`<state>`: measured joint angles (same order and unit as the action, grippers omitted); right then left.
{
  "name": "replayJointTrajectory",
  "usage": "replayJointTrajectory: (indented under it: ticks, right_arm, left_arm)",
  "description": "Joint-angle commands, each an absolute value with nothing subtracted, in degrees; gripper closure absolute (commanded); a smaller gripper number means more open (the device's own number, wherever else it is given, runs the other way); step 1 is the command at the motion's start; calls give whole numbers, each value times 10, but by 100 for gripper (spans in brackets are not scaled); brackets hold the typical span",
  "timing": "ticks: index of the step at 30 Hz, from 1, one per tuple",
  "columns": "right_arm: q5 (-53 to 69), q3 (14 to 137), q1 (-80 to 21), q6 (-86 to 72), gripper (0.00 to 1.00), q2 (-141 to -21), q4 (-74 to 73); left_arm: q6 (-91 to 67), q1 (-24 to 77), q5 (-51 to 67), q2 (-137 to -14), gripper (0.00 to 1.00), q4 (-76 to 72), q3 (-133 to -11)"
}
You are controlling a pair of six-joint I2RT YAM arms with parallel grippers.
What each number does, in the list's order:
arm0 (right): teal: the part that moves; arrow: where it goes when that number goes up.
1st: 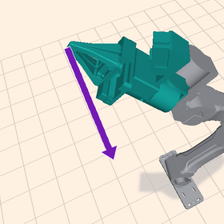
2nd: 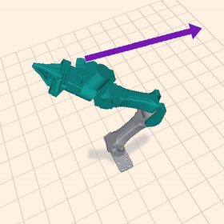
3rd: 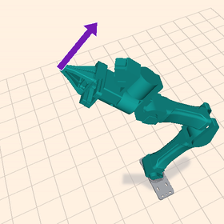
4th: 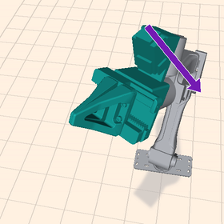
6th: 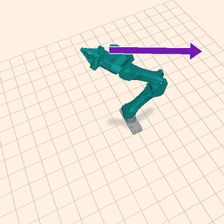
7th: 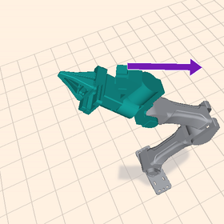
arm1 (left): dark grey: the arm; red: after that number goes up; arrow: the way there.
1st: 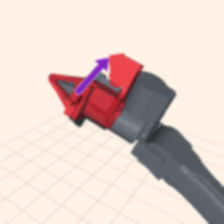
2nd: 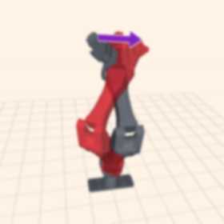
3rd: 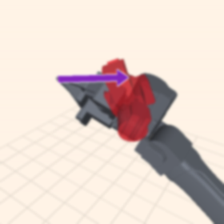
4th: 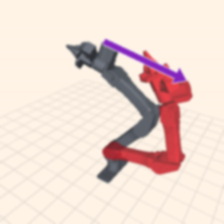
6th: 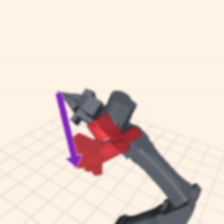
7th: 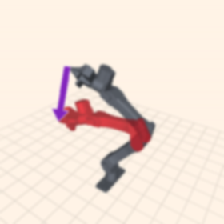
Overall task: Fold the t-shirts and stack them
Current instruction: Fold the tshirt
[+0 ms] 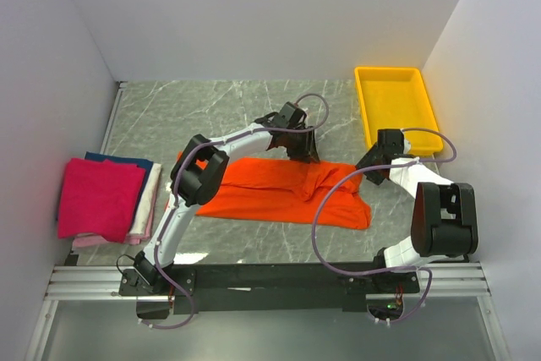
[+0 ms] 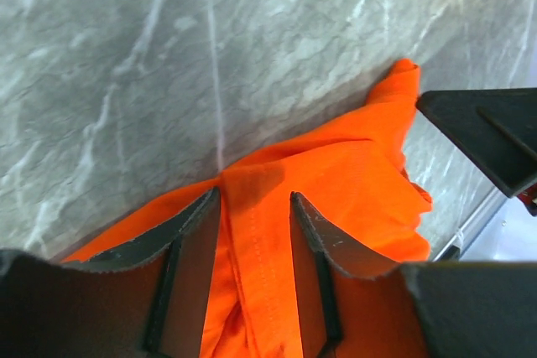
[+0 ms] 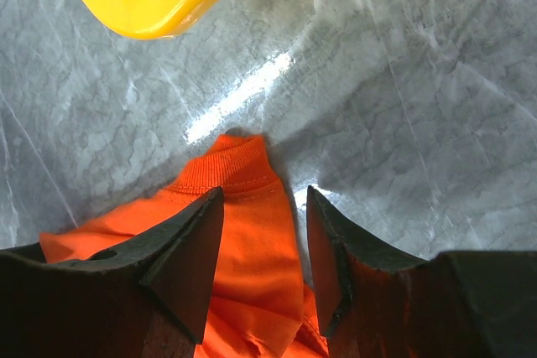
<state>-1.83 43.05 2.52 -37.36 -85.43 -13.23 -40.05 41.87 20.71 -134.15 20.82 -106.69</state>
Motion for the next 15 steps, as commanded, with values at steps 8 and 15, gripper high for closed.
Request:
replayJointTrajectory:
  ticks: [8, 15]
  right_arm:
    - [-10, 437, 30, -367, 49, -854, -113]
    - [-10, 435, 31, -369, 49, -847, -113]
  left_arm:
    - [-403, 426, 237, -1339, 60, 185, -1088]
    - [-406, 427, 240, -1331, 88, 184, -1086]
